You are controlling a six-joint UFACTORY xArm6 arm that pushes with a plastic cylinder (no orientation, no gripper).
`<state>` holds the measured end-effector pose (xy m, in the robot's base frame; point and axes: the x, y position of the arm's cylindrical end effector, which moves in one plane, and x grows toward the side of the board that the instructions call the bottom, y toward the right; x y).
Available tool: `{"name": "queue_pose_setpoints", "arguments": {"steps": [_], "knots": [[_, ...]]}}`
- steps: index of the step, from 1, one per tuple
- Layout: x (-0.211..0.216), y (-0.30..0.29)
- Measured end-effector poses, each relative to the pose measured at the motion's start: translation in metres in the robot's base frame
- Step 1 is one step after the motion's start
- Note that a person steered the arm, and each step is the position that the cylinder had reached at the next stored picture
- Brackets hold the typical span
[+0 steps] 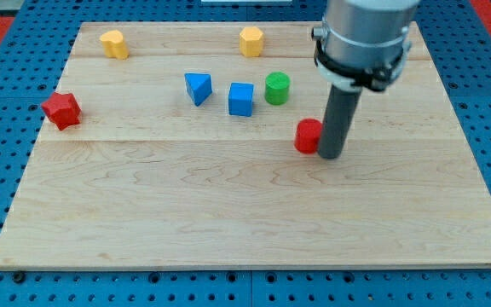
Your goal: Move the blue cube towards the bottom left of the board
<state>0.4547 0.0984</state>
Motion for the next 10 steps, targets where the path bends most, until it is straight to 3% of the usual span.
{"name": "queue_pose_setpoints", "arguments": {"steps": [1, 2, 3, 4, 5, 6, 10], "knots": [[0.002, -0.058], [-0.029, -0.033], [-0.034, 0.029], [-0.056, 0.006], [-0.074, 0.021], [-0.059, 0.046], [-0.061, 0.043]]}}
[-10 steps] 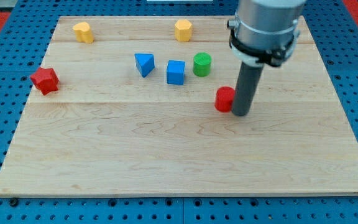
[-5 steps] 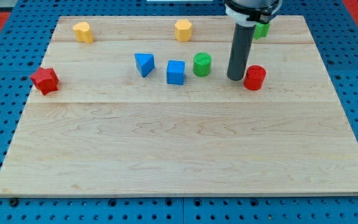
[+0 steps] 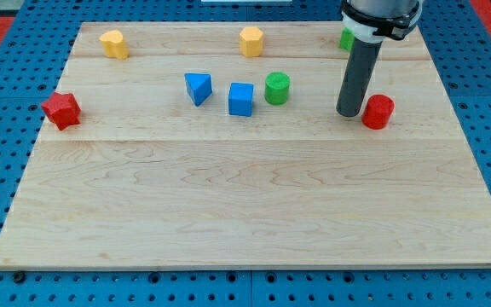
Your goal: Move the blue cube towards the bottom left of the board
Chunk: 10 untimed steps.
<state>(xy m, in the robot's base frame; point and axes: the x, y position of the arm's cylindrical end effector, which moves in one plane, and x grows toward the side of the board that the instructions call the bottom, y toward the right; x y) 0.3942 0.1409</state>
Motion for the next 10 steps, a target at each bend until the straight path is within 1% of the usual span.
{"name": "queue_pose_setpoints", "arguments": {"steps": [1, 2, 4, 5, 6, 7, 8, 9, 10], "knots": [[-0.013, 0.0], [-0.043, -0.025], [-0.053, -0.025], [-0.071, -0.021], [-0.13, -0.024], [-0.138, -0.044], [-0.103, -0.079], [-0.084, -0.078], [-0.084, -0.08]]}}
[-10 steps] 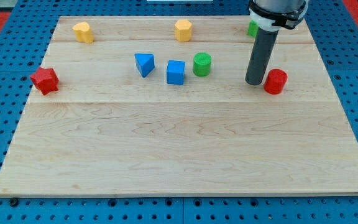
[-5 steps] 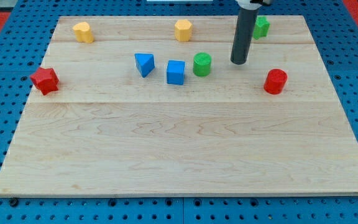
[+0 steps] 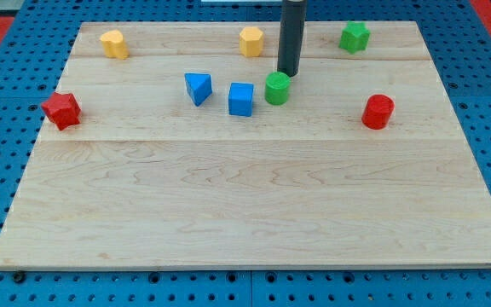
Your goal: Move the blue cube towards the bottom left of the board
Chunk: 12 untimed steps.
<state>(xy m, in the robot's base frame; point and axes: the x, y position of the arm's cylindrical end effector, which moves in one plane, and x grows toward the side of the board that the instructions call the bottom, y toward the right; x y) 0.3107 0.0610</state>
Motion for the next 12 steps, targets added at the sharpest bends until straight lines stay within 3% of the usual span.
{"name": "queue_pose_setpoints", "arguments": {"steps": [1, 3, 5, 6, 8, 9, 11, 12], "knots": [[0.0, 0.0], [0.014, -0.076], [0.115, -0.054], [0.093, -0.09], [0.192, 0.006], [0.207, 0.03], [0.241, 0.013], [0.239, 0.011]]}}
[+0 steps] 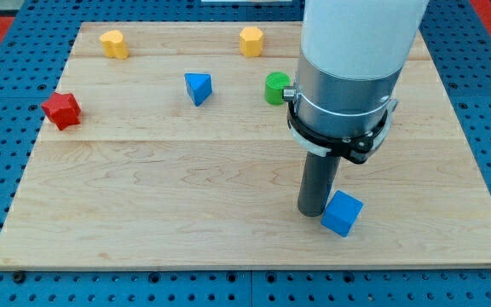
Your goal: Move the blue cube towards the bottom left of the board
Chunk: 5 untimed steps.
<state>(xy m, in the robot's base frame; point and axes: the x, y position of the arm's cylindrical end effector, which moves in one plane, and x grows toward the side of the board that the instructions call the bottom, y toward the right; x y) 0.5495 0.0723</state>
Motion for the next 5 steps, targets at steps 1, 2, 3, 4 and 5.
{"name": "queue_pose_setpoints", "arguments": {"steps": [1, 2, 3, 4, 5], "knots": [[-0.028, 0.035], [-0.008, 0.119], [0.009, 0.058], [-0.029, -0.04], [-0.059, -0.047]]}}
